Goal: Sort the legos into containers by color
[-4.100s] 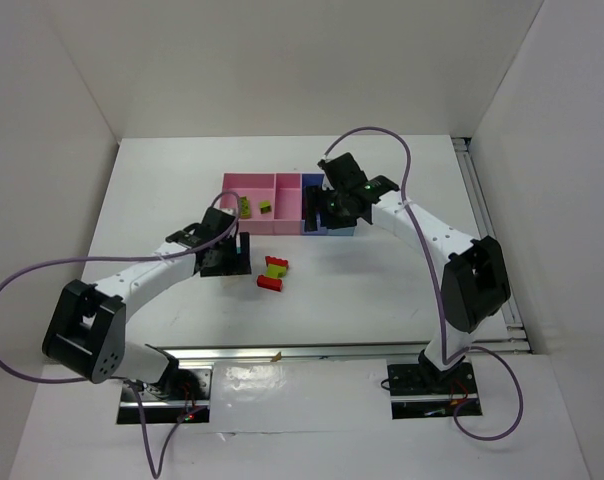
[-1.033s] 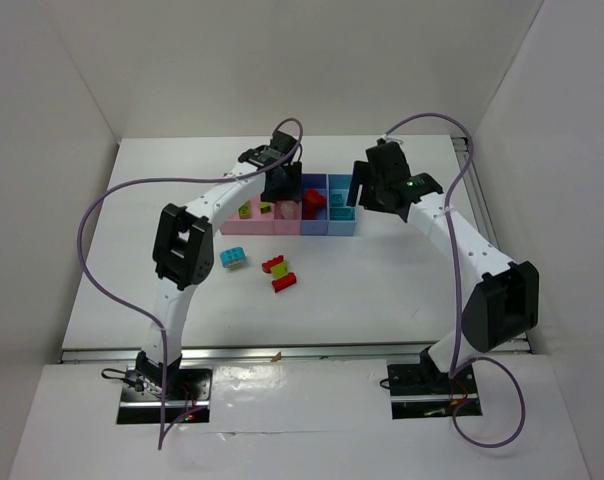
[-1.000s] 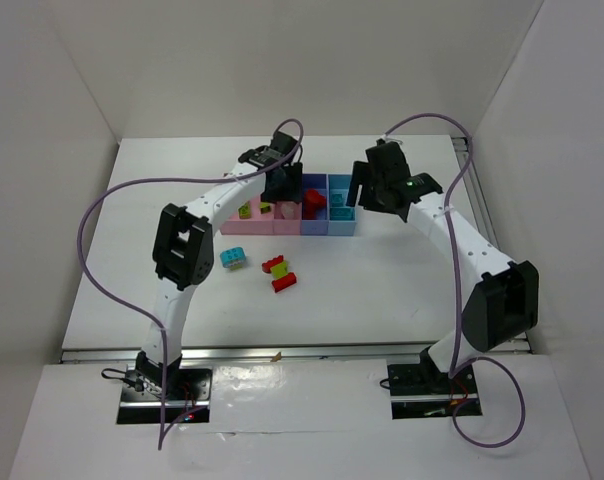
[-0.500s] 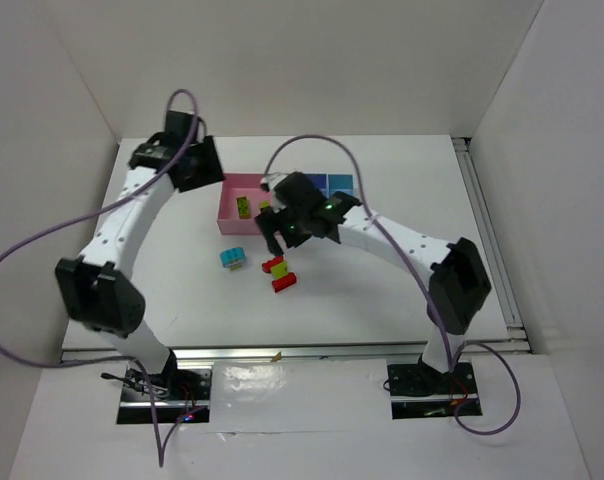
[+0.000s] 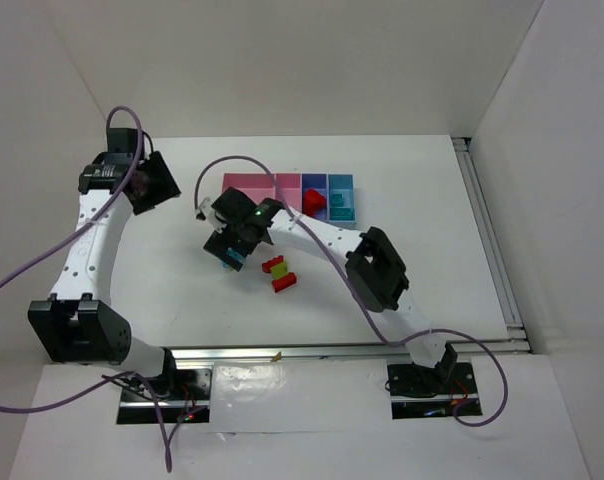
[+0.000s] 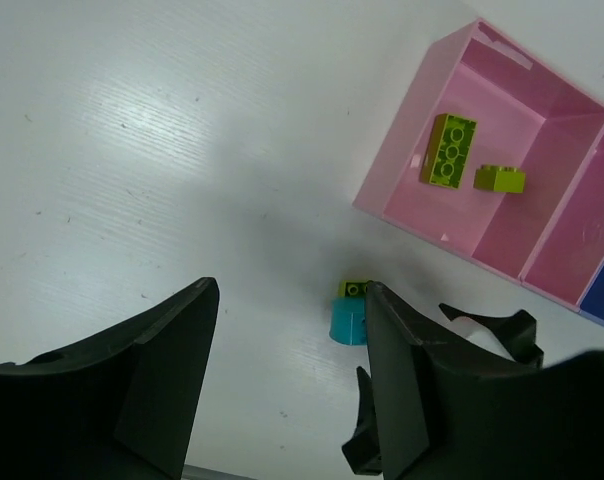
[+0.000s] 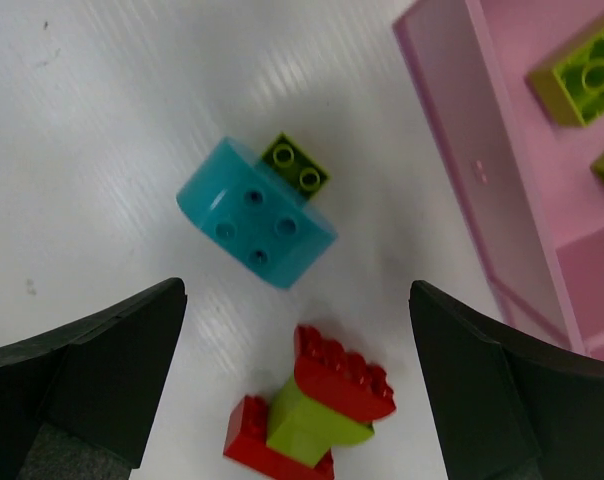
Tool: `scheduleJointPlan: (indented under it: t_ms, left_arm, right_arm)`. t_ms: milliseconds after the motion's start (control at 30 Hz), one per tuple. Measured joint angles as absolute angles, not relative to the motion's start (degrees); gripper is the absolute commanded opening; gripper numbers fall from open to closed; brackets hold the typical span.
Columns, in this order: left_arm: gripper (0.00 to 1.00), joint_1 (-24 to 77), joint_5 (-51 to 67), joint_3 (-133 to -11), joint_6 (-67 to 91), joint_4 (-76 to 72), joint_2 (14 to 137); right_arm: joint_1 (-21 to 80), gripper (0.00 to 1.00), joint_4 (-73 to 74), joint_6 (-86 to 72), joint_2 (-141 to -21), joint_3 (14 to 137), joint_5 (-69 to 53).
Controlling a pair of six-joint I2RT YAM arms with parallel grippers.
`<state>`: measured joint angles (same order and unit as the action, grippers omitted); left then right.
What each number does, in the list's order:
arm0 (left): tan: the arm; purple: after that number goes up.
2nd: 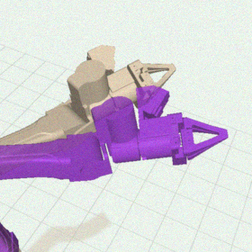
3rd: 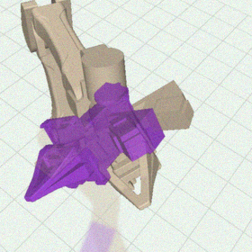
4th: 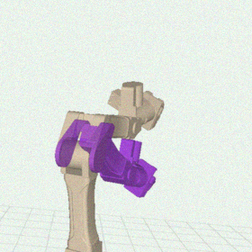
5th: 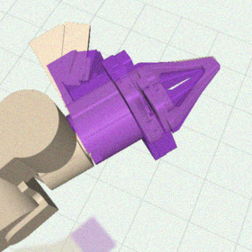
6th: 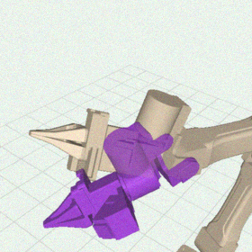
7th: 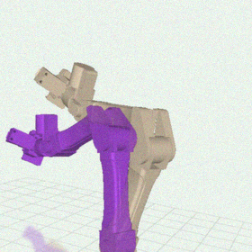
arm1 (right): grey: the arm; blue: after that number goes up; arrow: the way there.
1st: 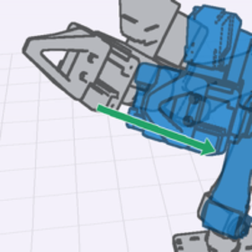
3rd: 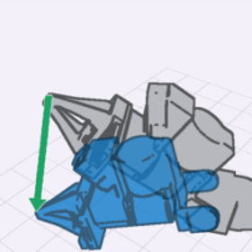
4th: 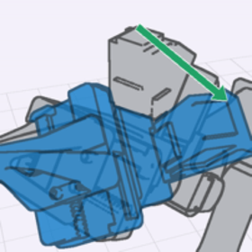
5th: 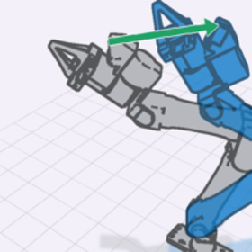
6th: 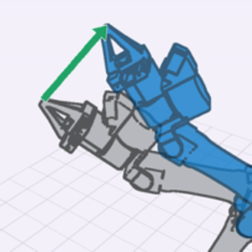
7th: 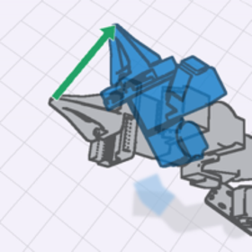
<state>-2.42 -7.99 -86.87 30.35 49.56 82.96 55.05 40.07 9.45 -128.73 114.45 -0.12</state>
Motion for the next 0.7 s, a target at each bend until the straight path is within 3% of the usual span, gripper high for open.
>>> scheduleJointPlan:
  t_ms: [367,700]
  left_arm:
    - [0.71,-5.8,-5.0,-85.5,30.0,49.4,83.0]
    - [0.71,-6.9,-2.2,-84.8,29.7,49.0,83.5]
  right_arm:
    - [55.2,0.94,40.8,13.7,-134.7,121.5,-0.5]
    - [55.2,0.63,40.7,14.3,-140.0,124.6,-1.4]
